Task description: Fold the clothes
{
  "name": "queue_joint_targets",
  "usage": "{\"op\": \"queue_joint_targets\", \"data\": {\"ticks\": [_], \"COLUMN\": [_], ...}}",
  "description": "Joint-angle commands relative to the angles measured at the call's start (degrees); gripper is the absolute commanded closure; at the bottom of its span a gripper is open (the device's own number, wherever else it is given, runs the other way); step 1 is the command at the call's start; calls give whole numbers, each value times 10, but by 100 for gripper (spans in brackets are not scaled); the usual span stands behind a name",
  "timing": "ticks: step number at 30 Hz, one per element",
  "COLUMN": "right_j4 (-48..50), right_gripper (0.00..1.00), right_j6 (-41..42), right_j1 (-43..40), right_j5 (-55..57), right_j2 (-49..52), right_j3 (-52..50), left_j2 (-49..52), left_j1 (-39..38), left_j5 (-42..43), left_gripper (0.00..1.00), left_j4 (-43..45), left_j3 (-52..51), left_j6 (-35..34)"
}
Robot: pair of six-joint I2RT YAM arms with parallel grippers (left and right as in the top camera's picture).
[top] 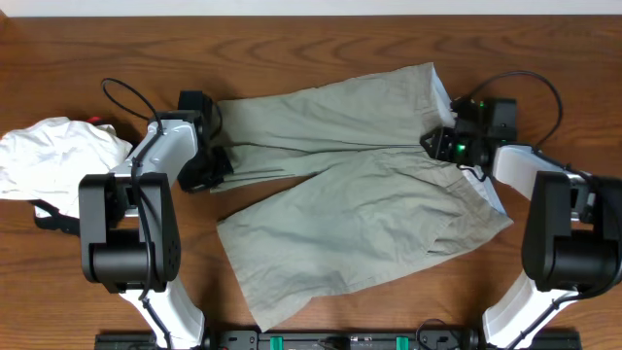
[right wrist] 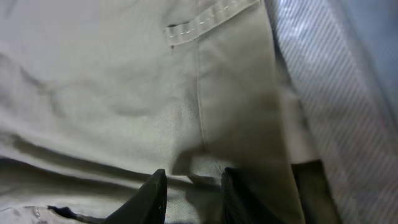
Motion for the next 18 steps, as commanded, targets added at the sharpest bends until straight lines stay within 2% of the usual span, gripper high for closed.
{"op": "queue_joint_targets", "data": {"ticks": [1,2,3,6,11,13,18], "right_j4": [-25,-25,-25,-25,-31,-34,-47], "right_gripper": [69,68,67,66,61,58,51], "right_j6": [-2,-2,-2,3,4,4,2], "right_j1": [-41,-41,-41,-41,-41,-41,-42], "right_j5": [178,178,178,178,168,162,162], "right_j2": [40,40,40,40,35,22,-58], "right_j3": [-27,-27,-27,-27,-27,-27,-24], "left_j2": [7,7,7,7,7,6,-31], "left_j1": [11,11,11,11,11,11,11], "left_j5": [-39,-39,-38,-37,-33,-4,24], "left_gripper": [88,76,68,50,46,46,45], "left_j4": [21,31,38,63,65,55,22], "left_j3": [-6,-6,-6,-6,-5,-1,19], "left_j6": [6,8,12,30,37,47,55]}}
